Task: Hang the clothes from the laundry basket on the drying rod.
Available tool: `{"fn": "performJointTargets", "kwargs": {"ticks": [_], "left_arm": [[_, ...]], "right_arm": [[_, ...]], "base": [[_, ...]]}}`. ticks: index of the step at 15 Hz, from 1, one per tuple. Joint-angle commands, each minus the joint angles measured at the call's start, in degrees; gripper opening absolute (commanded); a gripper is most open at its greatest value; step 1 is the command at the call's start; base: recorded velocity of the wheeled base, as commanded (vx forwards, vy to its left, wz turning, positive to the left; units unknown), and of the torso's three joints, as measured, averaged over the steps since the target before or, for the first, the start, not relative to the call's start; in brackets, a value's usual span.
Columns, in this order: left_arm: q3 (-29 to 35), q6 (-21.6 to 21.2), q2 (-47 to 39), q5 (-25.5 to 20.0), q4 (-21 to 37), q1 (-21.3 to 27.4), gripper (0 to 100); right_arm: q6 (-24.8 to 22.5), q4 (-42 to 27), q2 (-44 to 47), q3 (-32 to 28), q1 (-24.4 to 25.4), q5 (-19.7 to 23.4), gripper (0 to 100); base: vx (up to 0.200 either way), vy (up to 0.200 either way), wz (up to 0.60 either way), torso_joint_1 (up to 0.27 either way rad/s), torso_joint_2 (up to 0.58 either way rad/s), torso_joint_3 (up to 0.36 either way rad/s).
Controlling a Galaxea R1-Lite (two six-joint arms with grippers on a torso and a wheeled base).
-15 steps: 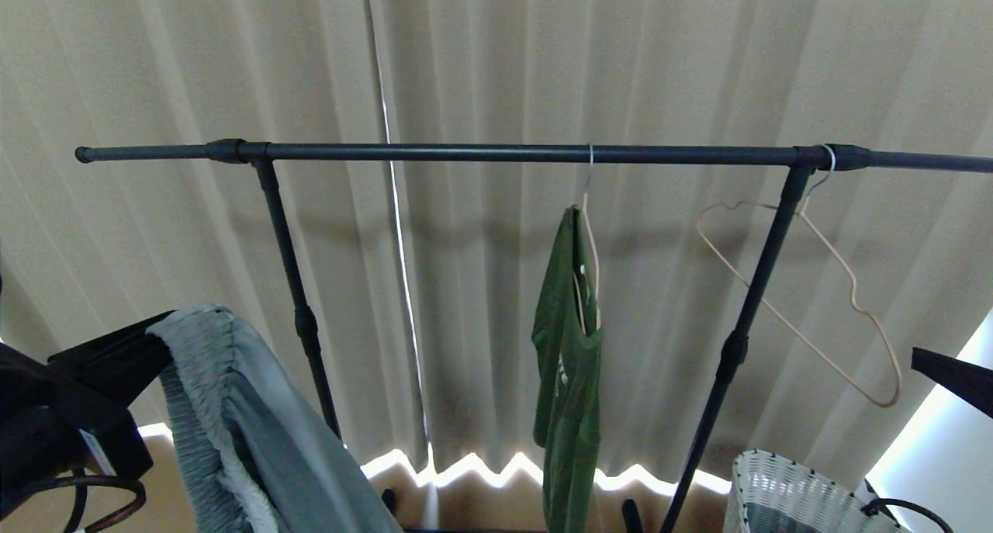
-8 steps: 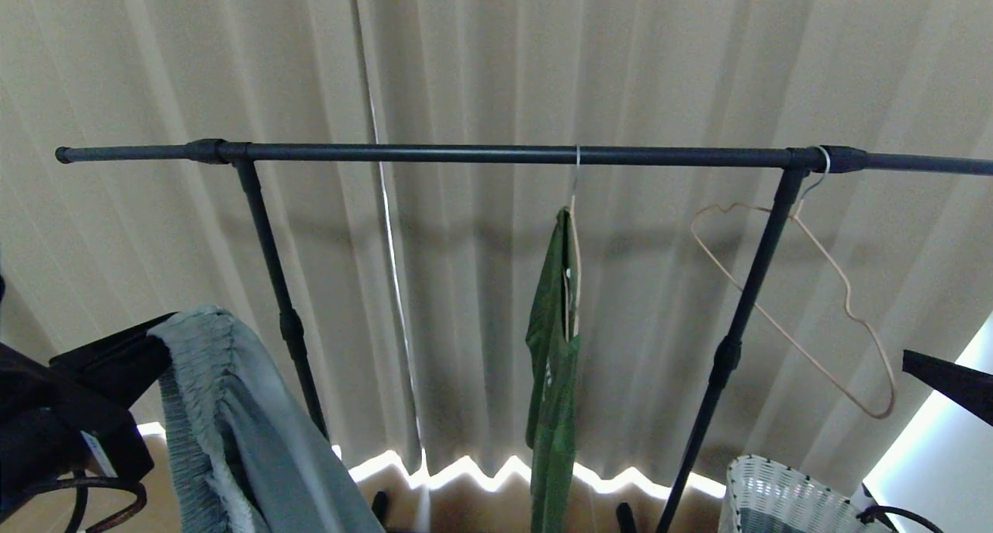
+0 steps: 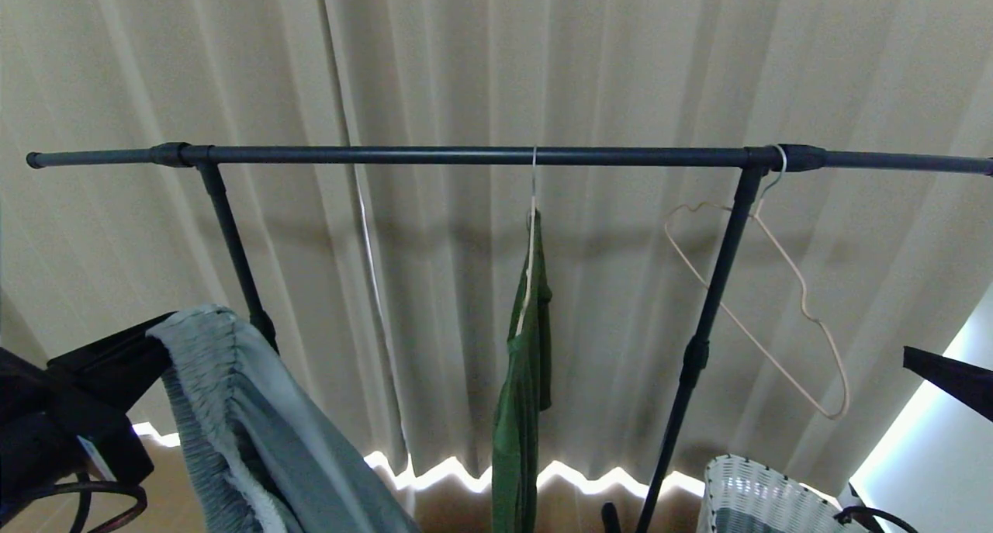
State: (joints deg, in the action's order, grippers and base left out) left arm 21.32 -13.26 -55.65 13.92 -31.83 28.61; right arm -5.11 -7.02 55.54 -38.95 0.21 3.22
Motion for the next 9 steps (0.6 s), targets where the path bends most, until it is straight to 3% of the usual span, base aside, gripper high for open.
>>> {"fn": "performJointTargets", "kwargs": {"ticks": [1, 2, 8, 9], "left_arm": [[-0.05, 0.08, -0.6, 0.05, 0.1, -0.05, 0], [0.04, -0.01, -0.78, 0.05, 0.1, -0.05, 0], [0.56, -0.01, -1.74, 0.05, -0.07, -0.13, 0], [0.3, -0.18, -1.74, 0.05, -0.07, -0.13, 0]], "right_arm": [[-0.17, -0.01, 0.71, 0.01, 0.06, 0.03, 100], [-0.17, -0.01, 0.71, 0.01, 0.06, 0.03, 100], [-0.17, -0.01, 1.85, -0.16, 0.23, 0.03, 100], [-0.17, -0.01, 2.03, -0.16, 0.23, 0.03, 100]], "base": [[0.0, 0.0, 0.0, 0.0, 0.0, 0.0], [0.0, 0.0, 0.0, 0.0, 0.0, 0.0], [0.2, 0.0, 0.0, 0.0, 0.0, 0.003], [0.0, 0.0, 0.0, 0.0, 0.0, 0.0]]}}
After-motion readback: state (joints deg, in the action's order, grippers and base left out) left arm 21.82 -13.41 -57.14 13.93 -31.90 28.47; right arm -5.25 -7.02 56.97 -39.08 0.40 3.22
